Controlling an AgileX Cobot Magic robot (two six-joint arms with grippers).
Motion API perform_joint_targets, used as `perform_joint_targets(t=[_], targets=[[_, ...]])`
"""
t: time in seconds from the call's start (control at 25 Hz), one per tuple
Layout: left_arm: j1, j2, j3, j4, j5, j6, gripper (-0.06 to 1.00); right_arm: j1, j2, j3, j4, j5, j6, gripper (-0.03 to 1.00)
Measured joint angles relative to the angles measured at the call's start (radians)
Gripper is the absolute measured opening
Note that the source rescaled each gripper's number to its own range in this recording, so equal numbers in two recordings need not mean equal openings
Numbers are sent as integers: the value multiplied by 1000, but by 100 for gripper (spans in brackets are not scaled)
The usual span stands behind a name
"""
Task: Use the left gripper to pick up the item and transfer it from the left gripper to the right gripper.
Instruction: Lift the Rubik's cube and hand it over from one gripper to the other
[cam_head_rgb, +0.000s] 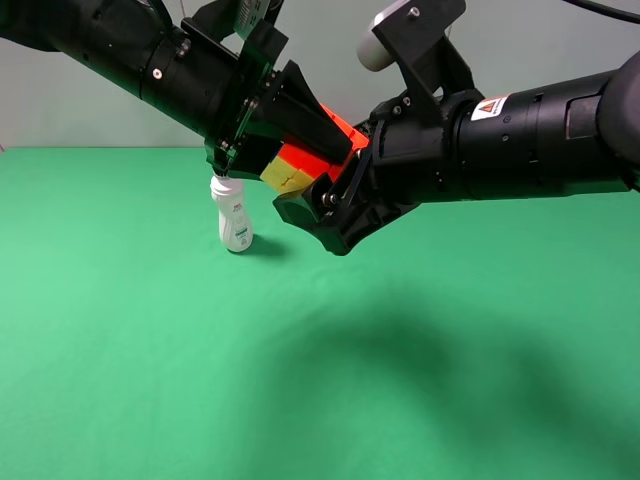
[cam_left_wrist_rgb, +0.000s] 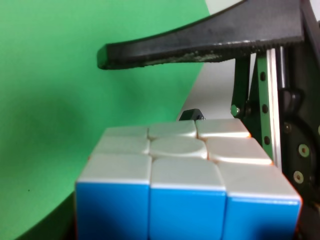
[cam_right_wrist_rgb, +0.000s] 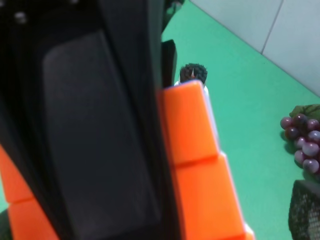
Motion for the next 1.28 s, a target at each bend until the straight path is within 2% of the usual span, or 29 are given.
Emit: perform_joint_targets(t=[0.24, 0.28, 0.32, 0.36, 0.44, 0.48, 1.28], targets=[[0, 0, 0, 0, 0, 0, 0, 0, 0, 0, 0, -6, 0, 99], [0, 0, 0, 0, 0, 0, 0, 0, 0, 0, 0, -7, 0, 93], [0, 0, 0, 0, 0, 0, 0, 0, 0, 0, 0, -7, 0, 80], [0, 0, 0, 0, 0, 0, 0, 0, 0, 0, 0, -8, 0, 59], [0, 0, -1, -13, -16, 0, 0, 3, 0, 0, 0, -7, -1, 10], [0, 0, -2, -16, -19, -1, 0, 4, 0, 0, -2, -8, -5, 1], [0, 0, -3, -18, -25, 4, 0, 4, 1, 0, -4, -20, -9, 1]])
